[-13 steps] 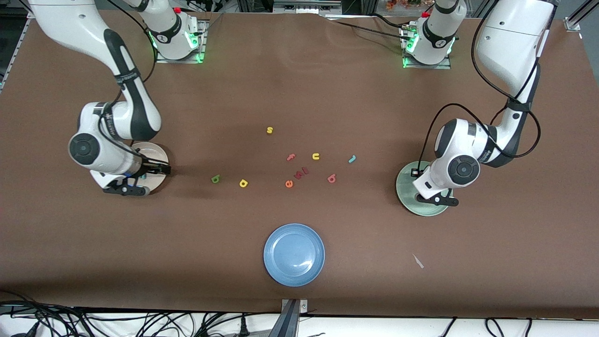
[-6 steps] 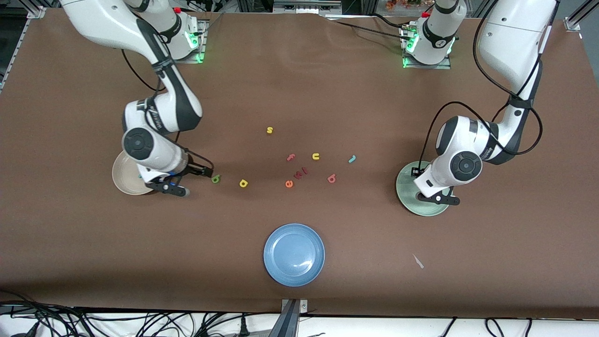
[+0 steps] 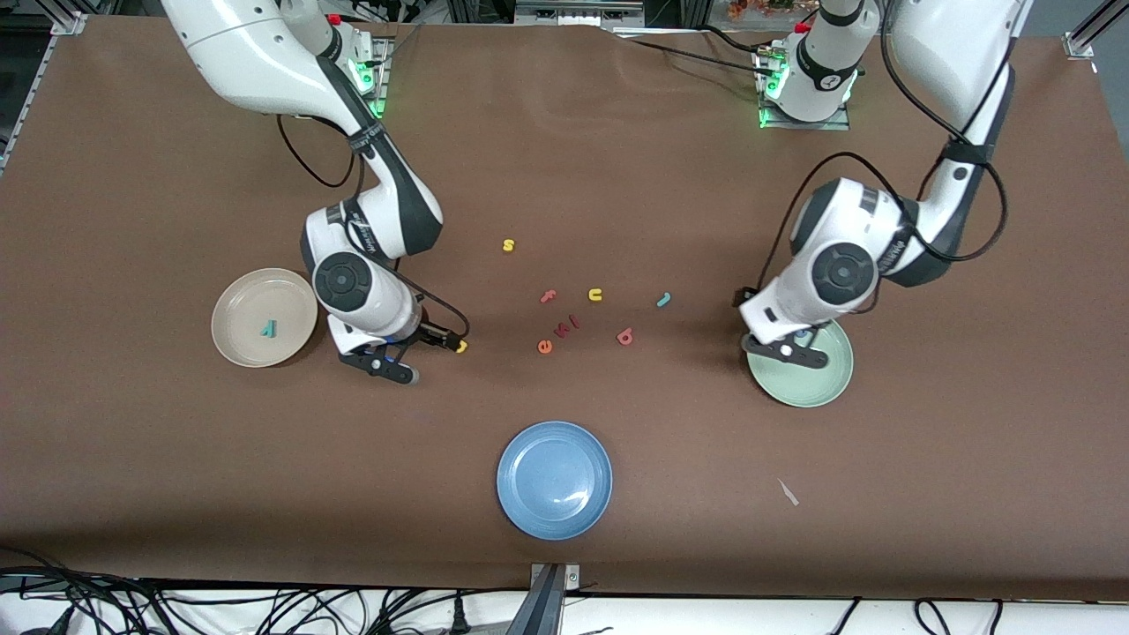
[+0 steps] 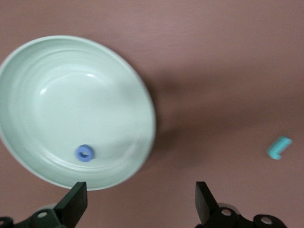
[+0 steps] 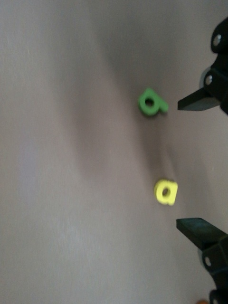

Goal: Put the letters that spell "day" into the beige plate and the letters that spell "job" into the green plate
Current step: 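Grasp the yellow letter with the right gripper while the left gripper reaches the cyan l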

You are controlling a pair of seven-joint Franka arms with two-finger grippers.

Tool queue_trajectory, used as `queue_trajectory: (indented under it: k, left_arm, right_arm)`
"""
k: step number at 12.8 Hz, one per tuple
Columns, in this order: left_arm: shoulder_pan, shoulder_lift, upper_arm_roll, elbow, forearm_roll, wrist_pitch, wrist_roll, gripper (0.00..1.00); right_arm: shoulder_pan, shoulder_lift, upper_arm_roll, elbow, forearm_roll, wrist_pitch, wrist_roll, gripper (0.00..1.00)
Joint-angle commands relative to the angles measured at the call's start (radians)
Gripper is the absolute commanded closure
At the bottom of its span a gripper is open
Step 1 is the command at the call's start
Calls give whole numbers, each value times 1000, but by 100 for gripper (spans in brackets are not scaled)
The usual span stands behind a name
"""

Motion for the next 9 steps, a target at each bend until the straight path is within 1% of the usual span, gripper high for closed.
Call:
queue_trajectory:
  k: [1,3,5,7,8,9]
  left_arm:
    - [0,-15,-78,-8,23,-2,12,0]
    - [-9,-5,-122,-9,28,12,12,0]
    - [-32,5,-155,-8,29,16,12,0]
    - [-78,45,-155,-11,31,67,14,0]
    - [-92,76,-155,-11,32,119,14,0]
    - [-95,100,-155,-14,76,163,12,0]
  right_arm:
    - [20,44,9,42,56,79,12,0]
    - [39,78,9,42,60,139,18,0]
    - [39,89,9,42,58,144,10,0]
    - [37,104,9,43,47,142,-2,0]
    - [33,103,9,43,47,136,-5,0]
    - [30,106,9,43,46,136,-11,0]
